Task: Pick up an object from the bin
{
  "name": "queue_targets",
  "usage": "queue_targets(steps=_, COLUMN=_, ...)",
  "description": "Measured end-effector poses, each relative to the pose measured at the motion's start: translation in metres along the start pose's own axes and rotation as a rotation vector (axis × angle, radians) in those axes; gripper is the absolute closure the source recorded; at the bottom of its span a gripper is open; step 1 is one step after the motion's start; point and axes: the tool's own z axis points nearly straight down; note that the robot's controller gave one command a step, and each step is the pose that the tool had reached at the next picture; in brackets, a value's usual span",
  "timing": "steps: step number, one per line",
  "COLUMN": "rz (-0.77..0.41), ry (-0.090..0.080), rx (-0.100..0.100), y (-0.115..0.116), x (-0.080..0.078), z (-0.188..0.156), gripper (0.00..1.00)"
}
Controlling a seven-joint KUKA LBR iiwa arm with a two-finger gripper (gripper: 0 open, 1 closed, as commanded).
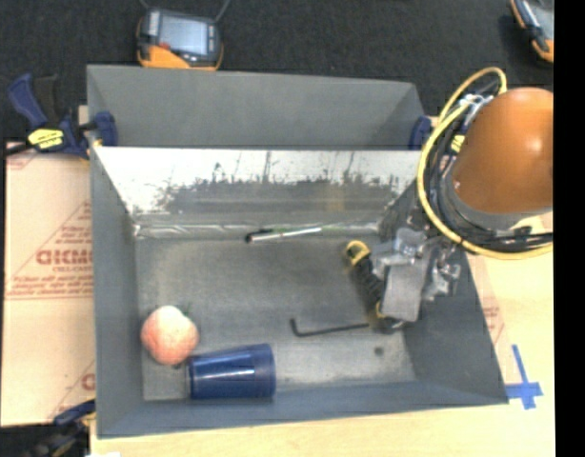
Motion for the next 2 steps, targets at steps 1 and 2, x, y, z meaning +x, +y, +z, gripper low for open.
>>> queue_targets(steps=1, rz=0.001, ry=0.000, rx=-0.001, y=0.000, x=0.000, z=0.000, gripper=1.00)
queue_targets(steps=2, rz=-0.064, ry=-0.002, rx=0.005, y=0.014, x=-0.003, z=0.047, gripper=1.00)
